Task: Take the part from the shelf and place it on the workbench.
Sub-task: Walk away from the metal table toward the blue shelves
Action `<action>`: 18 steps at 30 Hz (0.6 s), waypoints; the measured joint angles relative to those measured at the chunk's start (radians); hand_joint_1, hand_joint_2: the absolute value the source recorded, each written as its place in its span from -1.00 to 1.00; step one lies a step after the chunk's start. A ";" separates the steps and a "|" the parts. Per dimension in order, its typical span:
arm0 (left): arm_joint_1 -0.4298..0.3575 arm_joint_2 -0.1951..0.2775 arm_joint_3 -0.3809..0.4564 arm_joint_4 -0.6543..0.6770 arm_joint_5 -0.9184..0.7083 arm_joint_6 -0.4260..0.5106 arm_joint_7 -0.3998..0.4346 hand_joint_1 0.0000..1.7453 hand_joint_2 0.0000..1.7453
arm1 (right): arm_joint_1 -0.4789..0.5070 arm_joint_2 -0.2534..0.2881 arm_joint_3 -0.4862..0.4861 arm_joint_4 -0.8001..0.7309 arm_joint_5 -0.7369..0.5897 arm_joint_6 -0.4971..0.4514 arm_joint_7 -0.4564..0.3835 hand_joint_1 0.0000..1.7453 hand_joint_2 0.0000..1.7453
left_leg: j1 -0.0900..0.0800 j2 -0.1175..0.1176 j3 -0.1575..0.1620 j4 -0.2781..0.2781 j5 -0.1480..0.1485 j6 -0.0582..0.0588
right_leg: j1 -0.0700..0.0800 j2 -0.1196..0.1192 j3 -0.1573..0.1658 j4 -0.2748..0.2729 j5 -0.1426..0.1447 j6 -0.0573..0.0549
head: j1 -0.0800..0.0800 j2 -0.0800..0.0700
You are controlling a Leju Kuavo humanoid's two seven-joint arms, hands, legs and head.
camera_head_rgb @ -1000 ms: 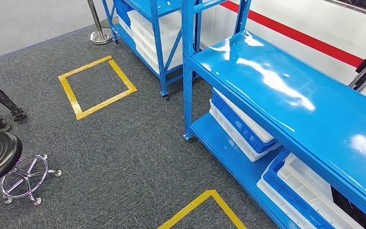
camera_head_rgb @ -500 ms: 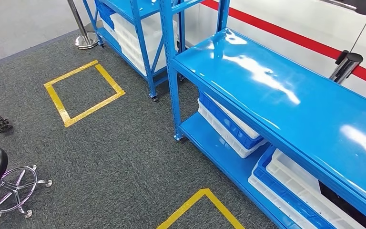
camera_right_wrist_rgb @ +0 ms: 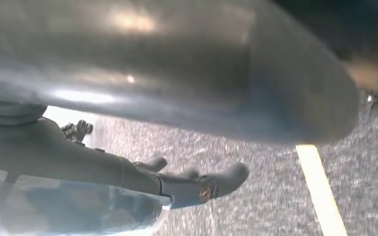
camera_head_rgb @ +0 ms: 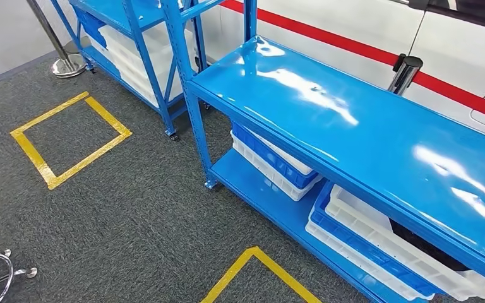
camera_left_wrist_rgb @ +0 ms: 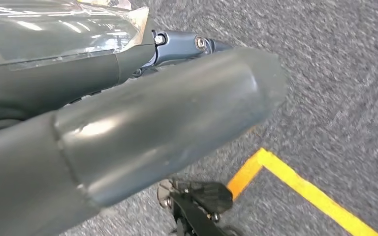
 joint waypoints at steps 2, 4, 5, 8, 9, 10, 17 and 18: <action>-0.001 -0.001 0.000 0.000 0.000 0.000 0.000 -1.00 -1.00 | 0.002 0.001 0.000 0.000 0.000 0.000 0.000 -1.00 -1.00 | 0.002 0.024 0.012 -0.020 0.013 0.005 | 0.001 -0.017 -0.012 0.013 -0.003 0.004 | 0.001 0.000; 0.000 -0.001 0.000 0.000 0.000 0.001 0.000 -1.00 -1.00 | 0.000 -0.001 0.000 0.000 0.000 0.000 0.000 -1.00 -1.00 | 0.006 0.053 0.023 -0.038 0.024 0.011 | 0.005 -0.073 -0.052 0.089 -0.040 -0.002 | 0.006 0.000; 0.001 -0.002 0.000 0.000 0.000 0.001 0.000 -1.00 -1.00 | -0.001 -0.002 0.000 0.000 0.000 0.000 0.000 -1.00 -1.00 | 0.004 0.067 0.023 -0.040 0.025 0.012 | 0.005 -0.096 -0.084 0.148 -0.068 -0.004 | 0.007 0.000; 0.003 -0.002 0.001 0.000 0.001 0.001 0.001 -1.00 -1.00 | -0.001 -0.004 0.000 0.000 0.001 0.000 0.000 -1.00 -1.00 | 0.002 0.113 0.020 -0.039 0.024 0.012 | 0.000 -0.113 -0.138 0.263 -0.104 0.008 | 0.008 0.000; 0.002 -0.002 0.001 0.000 0.001 0.002 0.002 -1.00 -1.00 | 0.000 -0.005 0.000 0.000 0.003 0.000 0.000 -1.00 -1.00 | 0.003 0.127 0.021 -0.039 0.022 0.010 | -0.002 -0.119 -0.118 0.231 -0.088 0.018 | 0.008 0.000; 0.002 -0.003 0.001 0.000 0.001 0.003 0.002 -1.00 -1.00 | 0.001 -0.007 0.000 0.000 0.006 0.000 0.000 -1.00 -1.00 | 0.003 0.139 0.023 -0.039 0.021 0.007 | -0.003 -0.132 -0.078 0.163 -0.063 0.027 | 0.008 0.000; -0.004 -0.005 0.002 0.000 0.002 0.010 -0.006 -1.00 -1.00 | -0.004 -0.008 0.000 0.000 0.014 0.002 -0.001 -1.00 -1.00 | 0.003 0.177 0.036 -0.022 -0.007 -0.032 | -0.005 -0.154 0.023 -0.028 -0.002 0.000 | 0.002 0.000; -0.005 -0.005 0.002 0.000 0.001 0.010 -0.007 -1.00 -1.00 | -0.003 -0.008 0.000 0.000 0.013 0.002 0.000 -1.00 -1.00 | 0.007 0.151 0.027 0.003 -0.028 -0.039 | -0.009 -0.144 0.024 -0.029 0.001 -0.006 | 0.000 0.000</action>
